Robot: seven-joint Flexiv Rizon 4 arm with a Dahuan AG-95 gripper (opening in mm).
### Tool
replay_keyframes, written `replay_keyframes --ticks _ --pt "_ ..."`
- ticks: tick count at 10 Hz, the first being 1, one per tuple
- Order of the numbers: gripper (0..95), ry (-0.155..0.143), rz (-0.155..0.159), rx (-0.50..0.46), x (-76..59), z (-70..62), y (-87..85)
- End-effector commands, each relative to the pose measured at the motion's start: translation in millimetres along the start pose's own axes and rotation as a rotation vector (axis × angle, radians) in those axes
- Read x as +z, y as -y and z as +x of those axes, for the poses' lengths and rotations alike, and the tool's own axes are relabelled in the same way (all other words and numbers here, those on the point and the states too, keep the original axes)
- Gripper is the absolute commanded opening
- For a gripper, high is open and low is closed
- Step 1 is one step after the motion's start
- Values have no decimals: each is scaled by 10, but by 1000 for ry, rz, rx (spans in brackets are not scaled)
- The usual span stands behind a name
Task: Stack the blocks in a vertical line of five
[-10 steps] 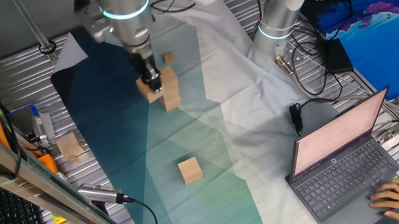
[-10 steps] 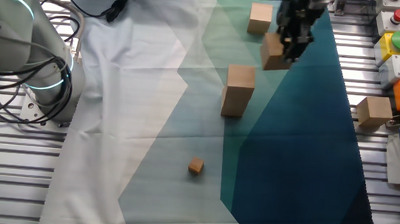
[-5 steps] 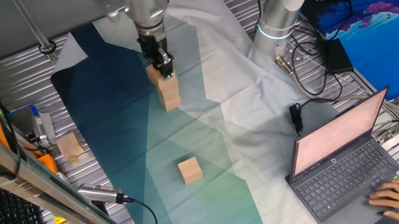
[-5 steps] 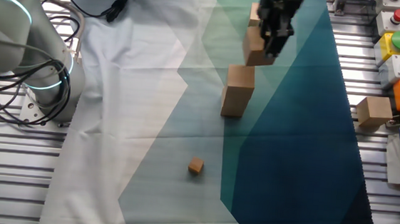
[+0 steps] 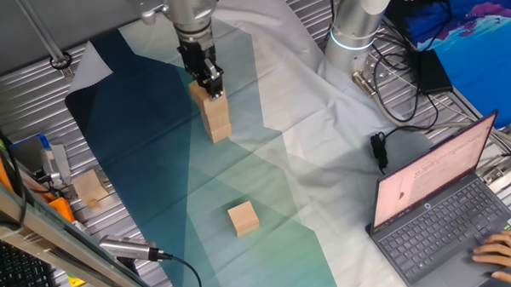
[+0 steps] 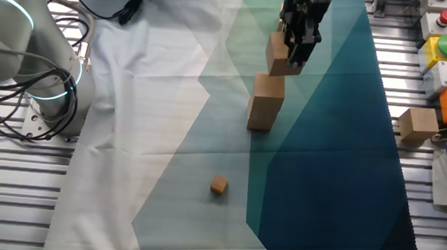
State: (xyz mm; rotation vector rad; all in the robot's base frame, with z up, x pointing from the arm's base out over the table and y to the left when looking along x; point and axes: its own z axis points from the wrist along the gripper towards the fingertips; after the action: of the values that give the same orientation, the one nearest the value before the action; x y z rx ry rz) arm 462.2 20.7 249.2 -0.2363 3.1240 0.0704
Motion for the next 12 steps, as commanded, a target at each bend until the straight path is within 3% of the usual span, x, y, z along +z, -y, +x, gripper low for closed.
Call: replay_keyframes --ticks 1,5,12 --pt "0 15 1 -4 37 81 58" --pt "0 39 -2 22 125 178 101" --pt "0 78 -14 140 218 139 208"
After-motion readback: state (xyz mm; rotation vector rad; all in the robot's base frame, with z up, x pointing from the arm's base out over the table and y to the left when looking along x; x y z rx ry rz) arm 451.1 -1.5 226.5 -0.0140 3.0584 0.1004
